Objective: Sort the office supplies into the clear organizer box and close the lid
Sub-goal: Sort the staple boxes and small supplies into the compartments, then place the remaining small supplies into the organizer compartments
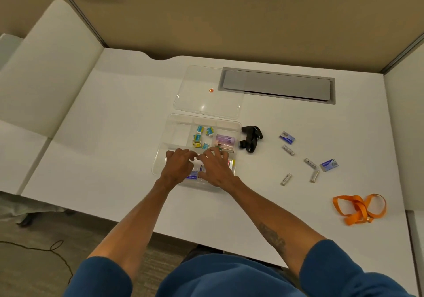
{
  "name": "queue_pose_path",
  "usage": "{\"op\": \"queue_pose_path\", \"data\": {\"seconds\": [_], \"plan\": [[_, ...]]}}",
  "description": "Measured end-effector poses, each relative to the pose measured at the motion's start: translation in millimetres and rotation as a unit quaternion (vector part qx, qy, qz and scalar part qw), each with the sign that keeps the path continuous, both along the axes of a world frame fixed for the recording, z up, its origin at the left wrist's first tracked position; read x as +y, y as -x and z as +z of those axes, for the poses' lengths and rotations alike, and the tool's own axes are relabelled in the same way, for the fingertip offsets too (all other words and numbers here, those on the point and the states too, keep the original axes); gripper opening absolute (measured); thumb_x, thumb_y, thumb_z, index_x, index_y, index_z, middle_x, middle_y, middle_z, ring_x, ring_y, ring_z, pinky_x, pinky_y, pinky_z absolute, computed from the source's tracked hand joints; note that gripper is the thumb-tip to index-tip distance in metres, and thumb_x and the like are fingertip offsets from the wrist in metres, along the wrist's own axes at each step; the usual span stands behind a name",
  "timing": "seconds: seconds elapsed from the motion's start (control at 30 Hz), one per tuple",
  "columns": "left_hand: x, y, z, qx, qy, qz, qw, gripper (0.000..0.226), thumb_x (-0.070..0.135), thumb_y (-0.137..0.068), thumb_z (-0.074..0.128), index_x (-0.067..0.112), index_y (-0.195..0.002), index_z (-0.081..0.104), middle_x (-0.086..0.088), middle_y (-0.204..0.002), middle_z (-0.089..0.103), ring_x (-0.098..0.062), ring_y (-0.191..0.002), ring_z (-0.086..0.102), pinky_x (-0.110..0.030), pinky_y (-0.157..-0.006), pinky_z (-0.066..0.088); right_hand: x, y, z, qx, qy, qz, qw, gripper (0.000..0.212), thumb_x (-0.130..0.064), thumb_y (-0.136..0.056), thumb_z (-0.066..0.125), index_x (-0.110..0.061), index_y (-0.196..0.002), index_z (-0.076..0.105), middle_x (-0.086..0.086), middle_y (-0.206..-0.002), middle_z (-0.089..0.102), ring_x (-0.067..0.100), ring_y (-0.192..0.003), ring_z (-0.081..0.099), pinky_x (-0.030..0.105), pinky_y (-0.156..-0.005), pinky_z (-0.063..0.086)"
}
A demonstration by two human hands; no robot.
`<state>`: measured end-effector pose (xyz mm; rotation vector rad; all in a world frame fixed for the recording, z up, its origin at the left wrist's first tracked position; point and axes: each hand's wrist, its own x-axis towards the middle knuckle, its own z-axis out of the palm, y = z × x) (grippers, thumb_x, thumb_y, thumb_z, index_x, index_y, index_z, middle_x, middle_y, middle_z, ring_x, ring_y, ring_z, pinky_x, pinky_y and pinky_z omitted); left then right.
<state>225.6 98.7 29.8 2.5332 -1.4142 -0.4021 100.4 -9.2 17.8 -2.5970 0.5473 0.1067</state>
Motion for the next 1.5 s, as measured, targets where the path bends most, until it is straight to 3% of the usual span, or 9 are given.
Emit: {"op": "queue_pose_path", "data": {"seconds": [0.13, 0.27, 0.53, 0.77, 0.9, 1.1, 1.27, 1.5], "plan": [[-33.1, 14.4, -0.4, -0.016, 0.064, -0.023, 0.998, 0.025, 0.013, -0.087, 0.061, 0.019, -0.111, 0.063, -0.002, -0.109, 0.067, -0.027, -0.101, 0.059, -0.04, -0.084, 0.034, -26.4, 17.5, 9.9, -0.101, -0.043, -0.103, 0.989, 0.038, -0.033, -0.088, 0.058, -0.021, -0.125, 0.057, 0.002, -0.127, 0.056, 0.025, -0.124, 0.04, 0.046, -0.098, 0.03], [-82.0, 41.2, 3.4, -0.003, 0.084, -0.064, 0.994, 0.034, 0.015, -0.086, 0.058, 0.022, -0.119, 0.059, 0.0, -0.111, 0.064, -0.025, -0.102, 0.057, -0.042, -0.085, 0.036, -70.2, 49.5, 10.0, -0.142, -0.005, -0.198, 0.97, 0.029, -0.026, -0.088, 0.057, -0.017, -0.115, 0.061, 0.004, -0.116, 0.06, 0.027, -0.112, 0.05, 0.042, -0.09, 0.037], [-175.4, 105.3, 1.4, 0.069, 0.058, -0.181, 0.979, 0.044, 0.001, -0.081, 0.058, 0.009, -0.125, 0.058, -0.012, -0.128, 0.058, -0.031, -0.111, 0.054, -0.043, -0.09, 0.047, -152.4, 153.8, -4.9, -0.088, 0.05, -0.382, 0.919, 0.031, -0.013, -0.086, 0.056, -0.015, -0.116, 0.06, 0.006, -0.118, 0.058, 0.03, -0.11, 0.049, 0.041, -0.086, 0.036], [-233.8, 134.7, -14.0, 0.068, 0.035, -0.226, 0.971, 0.047, -0.009, -0.083, 0.049, 0.008, -0.126, 0.057, -0.011, -0.128, 0.058, -0.032, -0.108, 0.058, -0.046, -0.088, 0.05, -189.5, 242.4, -17.6, -0.043, 0.016, -0.487, 0.872, 0.034, -0.005, -0.086, 0.053, -0.011, -0.118, 0.059, 0.011, -0.122, 0.054, 0.032, -0.112, 0.046, 0.043, -0.092, 0.036], [-256.8, 144.1, -23.6, 0.041, 0.017, -0.279, 0.959, 0.058, -0.013, -0.084, 0.045, 0.012, -0.136, 0.05, -0.01, -0.141, 0.05, -0.033, -0.12, 0.053, -0.046, -0.093, 0.048, -199.1, 270.5, -22.7, -0.036, -0.06, -0.49, 0.869, 0.037, -0.006, -0.082, 0.06, -0.012, -0.118, 0.059, 0.009, -0.124, 0.052, 0.031, -0.115, 0.044, 0.041, -0.094, 0.035], [-282.7, 152.7, -31.3, 0.015, -0.002, -0.346, 0.938, 0.066, -0.018, -0.082, 0.048, 0.015, -0.14, 0.047, -0.011, -0.149, 0.042, -0.03, -0.135, 0.042, -0.044, -0.103, 0.043, -203.2, 280.6, -28.1, -0.03, -0.084, -0.471, 0.878, 0.039, -0.006, -0.079, 0.07, -0.008, -0.116, 0.059, 0.011, -0.129, 0.05, 0.031, -0.116, 0.045, 0.039, -0.095, 0.037], [-294.6, 153.8, -39.2, 0.0, -0.035, -0.342, 0.939, 0.054, -0.009, -0.088, 0.05, 0.017, -0.135, 0.051, -0.006, -0.142, 0.048, -0.03, -0.127, 0.046, -0.041, -0.095, 0.043, -206.3, 282.0, -34.7, -0.018, -0.067, -0.46, 0.885, 0.039, -0.009, -0.082, 0.068, -0.012, -0.12, 0.06, 0.011, -0.132, 0.048, 0.031, -0.119, 0.043, 0.04, -0.098, 0.036], [-299.7, 156.4, -48.3, 0.012, -0.026, -0.294, 0.955, 0.051, -0.011, -0.086, 0.047, 0.017, -0.129, 0.055, -0.006, -0.128, 0.055, -0.03, -0.111, 0.053, -0.037, -0.089, 0.04, -211.0, 280.6, -36.8, -0.034, -0.059, -0.464, 0.883, 0.034, -0.006, -0.083, 0.067, -0.011, -0.117, 0.061, 0.011, -0.121, 0.053, 0.029, -0.11, 0.046, 0.035, -0.09, 0.04]]}}
